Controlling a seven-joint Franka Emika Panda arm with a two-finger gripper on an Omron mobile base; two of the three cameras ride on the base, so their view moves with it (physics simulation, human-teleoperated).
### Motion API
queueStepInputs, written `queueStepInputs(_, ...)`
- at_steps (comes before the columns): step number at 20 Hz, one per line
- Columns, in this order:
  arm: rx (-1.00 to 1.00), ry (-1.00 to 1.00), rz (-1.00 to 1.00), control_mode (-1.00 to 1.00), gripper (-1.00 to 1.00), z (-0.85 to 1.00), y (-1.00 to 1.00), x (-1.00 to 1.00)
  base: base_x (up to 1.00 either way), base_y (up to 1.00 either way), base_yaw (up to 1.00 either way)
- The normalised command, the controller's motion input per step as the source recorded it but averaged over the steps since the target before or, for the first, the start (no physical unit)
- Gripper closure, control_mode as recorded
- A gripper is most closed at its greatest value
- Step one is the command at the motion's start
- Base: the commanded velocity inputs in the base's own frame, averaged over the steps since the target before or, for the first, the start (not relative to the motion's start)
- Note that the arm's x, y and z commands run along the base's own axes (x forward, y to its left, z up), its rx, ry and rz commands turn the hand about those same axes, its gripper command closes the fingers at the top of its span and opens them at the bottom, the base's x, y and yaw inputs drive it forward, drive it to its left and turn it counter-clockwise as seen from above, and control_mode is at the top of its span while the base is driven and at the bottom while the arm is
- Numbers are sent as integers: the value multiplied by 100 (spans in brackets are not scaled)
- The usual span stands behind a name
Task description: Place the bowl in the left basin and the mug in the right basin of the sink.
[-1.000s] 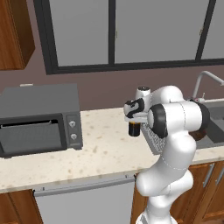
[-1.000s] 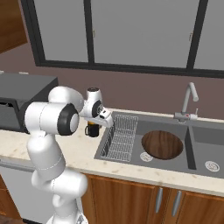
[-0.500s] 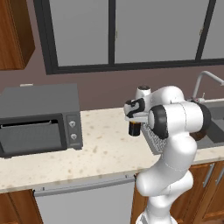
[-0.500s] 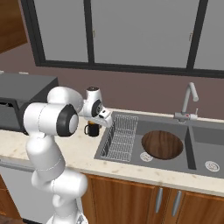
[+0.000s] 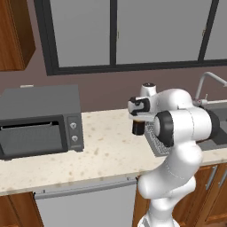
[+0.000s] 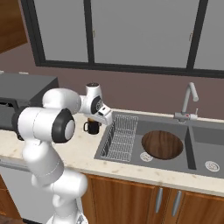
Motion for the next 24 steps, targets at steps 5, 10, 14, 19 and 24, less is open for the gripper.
queueStepInputs(5, 2, -5, -1, -100, 100, 43, 0, -43, 0, 0, 0)
queueStepInputs(10, 0, -7, 0, -100, 100, 28, -5, -37, 0, 0, 0)
queueStepInputs(14, 0, -7, 0, -100, 100, 23, -9, -42, 0, 0, 0)
queueStepInputs(19, -1, -2, 0, -100, 100, 17, 0, -28, 0, 0, 0)
queueStepInputs(24, 0, 0, 0, -100, 100, 0, 2, -2, 0, 0, 0)
